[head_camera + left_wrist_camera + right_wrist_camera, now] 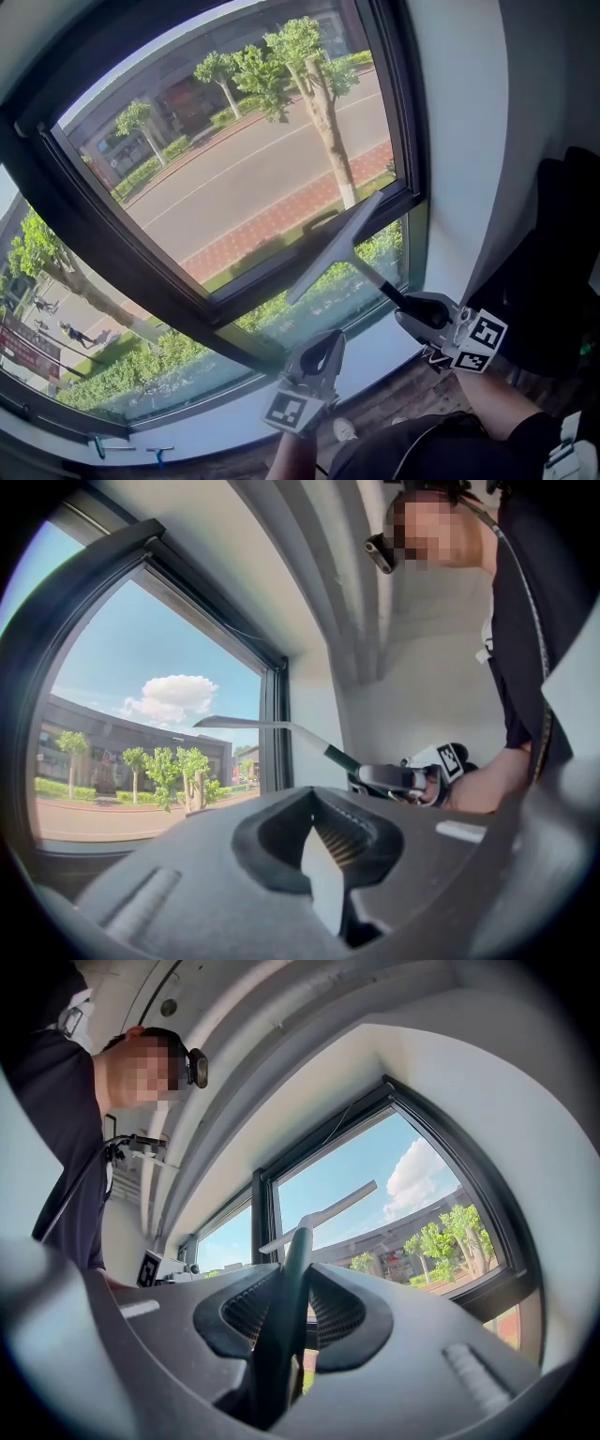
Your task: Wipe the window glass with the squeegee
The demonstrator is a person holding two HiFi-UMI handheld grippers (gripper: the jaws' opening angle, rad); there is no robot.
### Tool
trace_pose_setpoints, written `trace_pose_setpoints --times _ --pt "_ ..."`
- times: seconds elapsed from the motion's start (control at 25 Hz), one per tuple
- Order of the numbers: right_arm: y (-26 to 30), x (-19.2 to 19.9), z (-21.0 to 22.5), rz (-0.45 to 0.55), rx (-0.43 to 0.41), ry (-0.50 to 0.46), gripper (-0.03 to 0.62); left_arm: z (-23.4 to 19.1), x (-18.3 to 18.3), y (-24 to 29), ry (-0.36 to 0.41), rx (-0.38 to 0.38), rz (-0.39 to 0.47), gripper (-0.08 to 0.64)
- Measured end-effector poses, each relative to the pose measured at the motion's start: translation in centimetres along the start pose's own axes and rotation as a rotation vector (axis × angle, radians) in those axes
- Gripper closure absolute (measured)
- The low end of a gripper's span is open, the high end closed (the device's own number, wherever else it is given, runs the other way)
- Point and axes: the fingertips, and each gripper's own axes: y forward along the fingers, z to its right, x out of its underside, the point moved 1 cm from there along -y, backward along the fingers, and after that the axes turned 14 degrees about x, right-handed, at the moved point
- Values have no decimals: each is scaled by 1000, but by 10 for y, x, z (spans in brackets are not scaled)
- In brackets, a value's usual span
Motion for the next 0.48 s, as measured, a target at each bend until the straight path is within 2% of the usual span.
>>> trace_pose_setpoints --times 0.48 --pt "-1 -6 4 8 3 7 491 -2 -5 8 9 11 -9 557"
